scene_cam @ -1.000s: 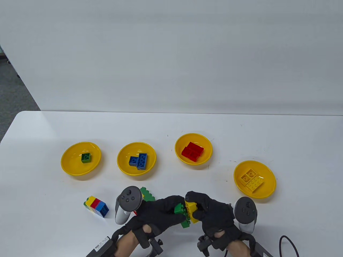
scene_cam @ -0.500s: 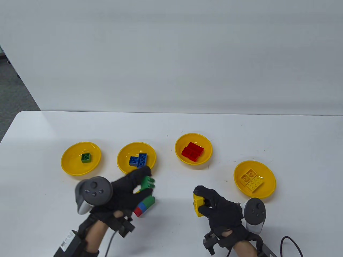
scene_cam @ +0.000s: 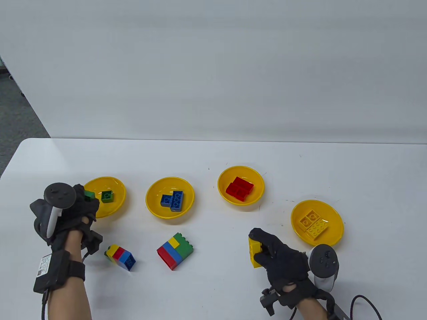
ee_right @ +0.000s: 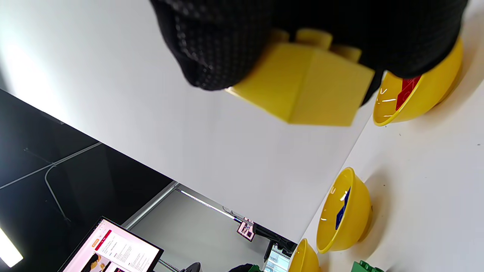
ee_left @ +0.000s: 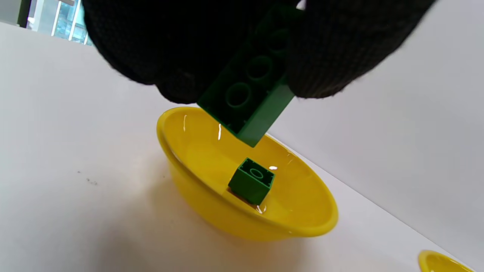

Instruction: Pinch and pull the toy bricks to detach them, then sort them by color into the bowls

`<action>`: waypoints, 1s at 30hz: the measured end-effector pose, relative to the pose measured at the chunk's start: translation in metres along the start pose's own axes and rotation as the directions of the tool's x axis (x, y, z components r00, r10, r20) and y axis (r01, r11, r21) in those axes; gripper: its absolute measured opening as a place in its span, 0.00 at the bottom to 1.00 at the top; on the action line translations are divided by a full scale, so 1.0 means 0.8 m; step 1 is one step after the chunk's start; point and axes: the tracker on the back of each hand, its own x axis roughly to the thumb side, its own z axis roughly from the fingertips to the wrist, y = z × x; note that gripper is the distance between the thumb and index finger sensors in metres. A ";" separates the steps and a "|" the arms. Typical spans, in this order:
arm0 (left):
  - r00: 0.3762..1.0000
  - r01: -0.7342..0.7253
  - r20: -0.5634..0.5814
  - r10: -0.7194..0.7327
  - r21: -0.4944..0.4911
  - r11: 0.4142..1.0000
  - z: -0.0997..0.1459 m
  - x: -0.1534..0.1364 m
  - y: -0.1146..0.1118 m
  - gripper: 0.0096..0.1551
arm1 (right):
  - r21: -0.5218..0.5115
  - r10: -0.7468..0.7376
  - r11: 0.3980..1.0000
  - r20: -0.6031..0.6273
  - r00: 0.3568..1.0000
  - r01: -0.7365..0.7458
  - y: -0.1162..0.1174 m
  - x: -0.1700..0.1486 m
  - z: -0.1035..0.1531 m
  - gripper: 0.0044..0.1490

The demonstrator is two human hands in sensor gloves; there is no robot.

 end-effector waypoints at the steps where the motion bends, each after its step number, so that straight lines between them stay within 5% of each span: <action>1: 1.000 -0.006 -0.027 0.006 0.015 1.000 -0.003 -0.004 -0.001 0.47 | -0.003 -0.001 1.000 -0.006 1.000 0.001 0.000 -0.002 -0.001 0.37; 7: 0.997 -0.072 -0.001 0.072 0.047 0.996 0.009 -0.009 0.025 0.48 | -0.020 -0.004 1.000 -0.020 1.000 0.004 -0.004 -0.004 -0.002 0.37; 13: 0.939 -0.305 0.212 0.271 0.145 0.941 0.078 0.015 0.061 0.43 | -0.063 -0.006 0.998 -0.021 1.000 0.004 -0.015 -0.002 -0.004 0.37; 19: 0.838 -0.387 0.437 0.328 0.052 0.921 0.165 0.043 0.024 0.42 | -0.134 -0.011 0.991 -0.019 1.000 0.009 -0.038 0.000 -0.003 0.37; 23: 0.836 -0.291 0.480 0.264 -0.020 0.957 0.181 0.050 0.005 0.42 | -0.162 -0.007 0.987 -0.028 1.000 0.003 -0.049 0.001 -0.003 0.37; 26: 0.825 -0.290 0.504 0.255 -0.010 0.957 0.186 0.050 0.003 0.41 | -0.232 0.087 0.970 0.047 0.995 -0.074 -0.072 0.025 -0.007 0.37; 30: 0.817 -0.308 0.506 0.276 -0.022 0.951 0.186 0.047 0.005 0.40 | -0.400 0.427 0.847 0.122 0.896 -0.349 -0.116 0.064 -0.021 0.37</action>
